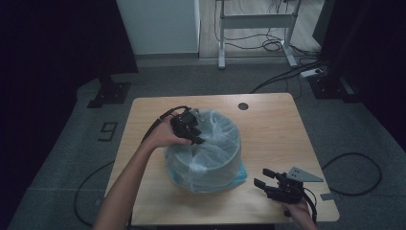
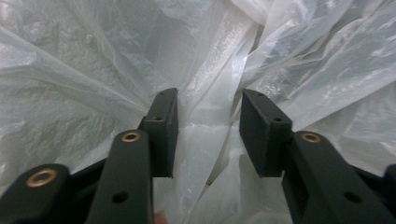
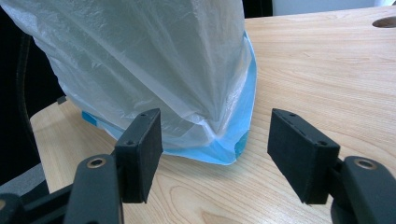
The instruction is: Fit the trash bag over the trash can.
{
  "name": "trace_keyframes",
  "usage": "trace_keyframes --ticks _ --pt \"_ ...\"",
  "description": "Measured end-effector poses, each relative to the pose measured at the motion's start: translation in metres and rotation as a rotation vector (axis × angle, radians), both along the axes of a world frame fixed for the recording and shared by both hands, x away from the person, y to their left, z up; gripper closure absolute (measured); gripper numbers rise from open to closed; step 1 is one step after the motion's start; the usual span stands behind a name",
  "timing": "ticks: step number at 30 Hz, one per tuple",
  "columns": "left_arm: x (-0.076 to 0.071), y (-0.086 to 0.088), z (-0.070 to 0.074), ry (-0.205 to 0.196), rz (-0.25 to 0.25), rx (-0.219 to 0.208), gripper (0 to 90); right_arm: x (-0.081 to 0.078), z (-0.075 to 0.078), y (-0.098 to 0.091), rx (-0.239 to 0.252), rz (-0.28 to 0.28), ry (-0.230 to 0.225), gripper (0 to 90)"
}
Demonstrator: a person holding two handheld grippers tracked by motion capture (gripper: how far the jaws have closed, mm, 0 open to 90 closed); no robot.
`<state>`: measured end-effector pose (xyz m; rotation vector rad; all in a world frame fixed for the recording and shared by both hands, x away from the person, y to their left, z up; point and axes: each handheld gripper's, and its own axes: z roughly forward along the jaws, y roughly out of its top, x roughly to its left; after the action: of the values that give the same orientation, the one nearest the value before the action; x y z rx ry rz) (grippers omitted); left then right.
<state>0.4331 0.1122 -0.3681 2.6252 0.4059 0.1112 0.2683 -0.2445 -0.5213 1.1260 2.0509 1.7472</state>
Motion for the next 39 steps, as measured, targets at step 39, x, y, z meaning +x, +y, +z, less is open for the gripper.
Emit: trace_keyframes --ticks 39 --pt "-0.004 -0.032 0.032 0.015 -0.106 -0.356 47.4 -0.001 0.001 -0.003 0.004 -0.003 -0.004 34.5"
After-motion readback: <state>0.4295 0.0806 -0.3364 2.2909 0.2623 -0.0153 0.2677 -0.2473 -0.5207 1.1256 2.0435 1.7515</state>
